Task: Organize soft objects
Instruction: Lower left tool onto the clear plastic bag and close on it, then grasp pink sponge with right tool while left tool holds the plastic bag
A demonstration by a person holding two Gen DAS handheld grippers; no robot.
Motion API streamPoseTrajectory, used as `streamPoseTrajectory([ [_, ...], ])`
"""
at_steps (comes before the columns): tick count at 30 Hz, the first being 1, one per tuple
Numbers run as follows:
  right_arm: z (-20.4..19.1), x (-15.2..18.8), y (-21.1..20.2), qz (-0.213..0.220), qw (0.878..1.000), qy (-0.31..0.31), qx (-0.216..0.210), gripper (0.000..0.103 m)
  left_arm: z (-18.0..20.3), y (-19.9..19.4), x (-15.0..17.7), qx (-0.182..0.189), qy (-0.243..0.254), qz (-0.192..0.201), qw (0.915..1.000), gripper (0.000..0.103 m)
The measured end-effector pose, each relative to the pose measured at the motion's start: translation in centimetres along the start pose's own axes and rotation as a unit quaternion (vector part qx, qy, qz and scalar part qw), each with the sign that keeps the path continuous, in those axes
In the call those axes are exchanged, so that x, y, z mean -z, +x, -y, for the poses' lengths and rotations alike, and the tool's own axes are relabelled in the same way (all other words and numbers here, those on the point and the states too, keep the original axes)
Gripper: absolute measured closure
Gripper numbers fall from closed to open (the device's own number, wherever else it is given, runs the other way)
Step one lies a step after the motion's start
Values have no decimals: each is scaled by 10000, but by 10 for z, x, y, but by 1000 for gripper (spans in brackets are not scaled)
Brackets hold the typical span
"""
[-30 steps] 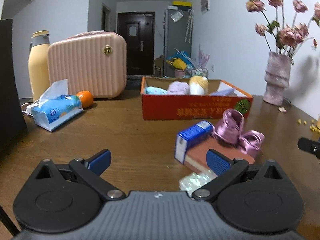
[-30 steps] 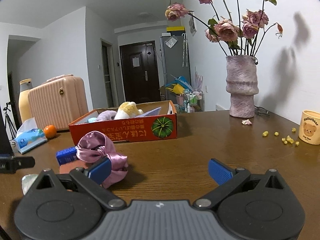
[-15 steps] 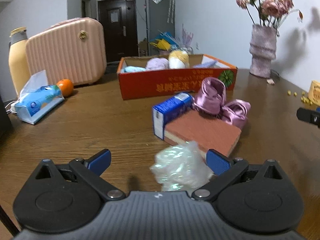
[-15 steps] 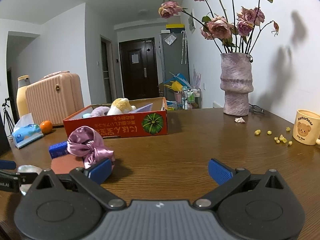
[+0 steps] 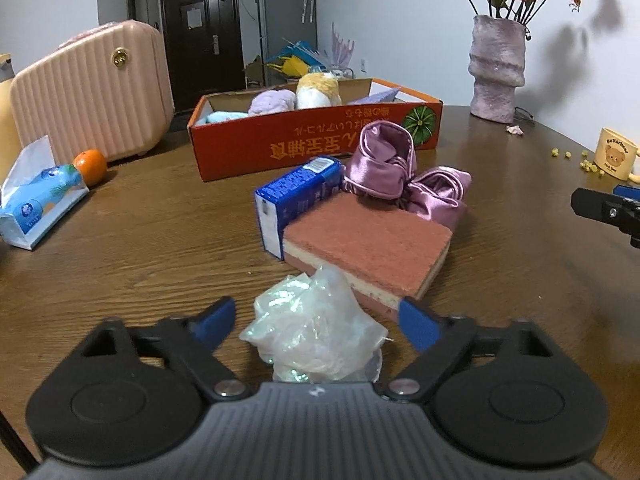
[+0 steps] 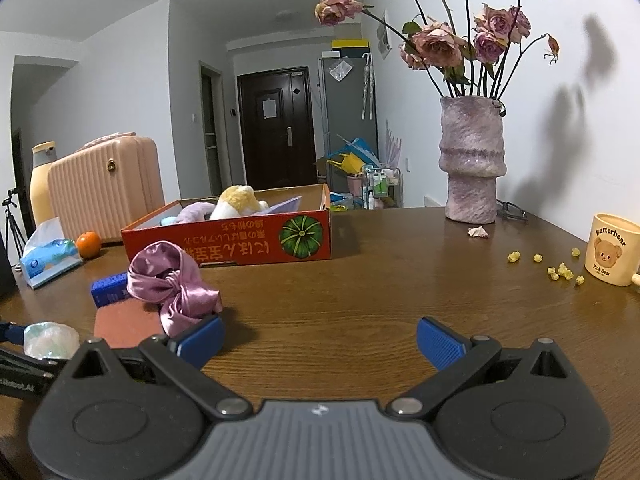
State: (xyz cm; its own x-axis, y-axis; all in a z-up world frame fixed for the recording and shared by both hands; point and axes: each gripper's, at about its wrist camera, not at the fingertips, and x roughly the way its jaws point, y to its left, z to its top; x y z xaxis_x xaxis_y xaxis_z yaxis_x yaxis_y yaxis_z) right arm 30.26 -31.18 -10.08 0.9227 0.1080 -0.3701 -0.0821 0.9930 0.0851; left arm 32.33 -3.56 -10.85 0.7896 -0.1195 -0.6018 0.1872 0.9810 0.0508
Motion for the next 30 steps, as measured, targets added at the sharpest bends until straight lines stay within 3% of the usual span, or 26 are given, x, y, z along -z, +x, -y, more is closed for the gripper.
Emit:
streamPoseTrajectory([
  [2,-1,1,1,-11,10000,-15,-10,0,0,2,0,50,5,-60,10000,47],
  [5,-3,1,1,-1,10000,-54,-27,0,-1,5,0,166,-4,-177,9997,57],
  [17,-15,3,2,58,9996,-240,-127,0,-5,-10,-2,229,-12,162,9996,59],
  [30,-55,4,8,28,9974,-444,-570,0,-27,-19,-2,76,-101,365,9993,59],
])
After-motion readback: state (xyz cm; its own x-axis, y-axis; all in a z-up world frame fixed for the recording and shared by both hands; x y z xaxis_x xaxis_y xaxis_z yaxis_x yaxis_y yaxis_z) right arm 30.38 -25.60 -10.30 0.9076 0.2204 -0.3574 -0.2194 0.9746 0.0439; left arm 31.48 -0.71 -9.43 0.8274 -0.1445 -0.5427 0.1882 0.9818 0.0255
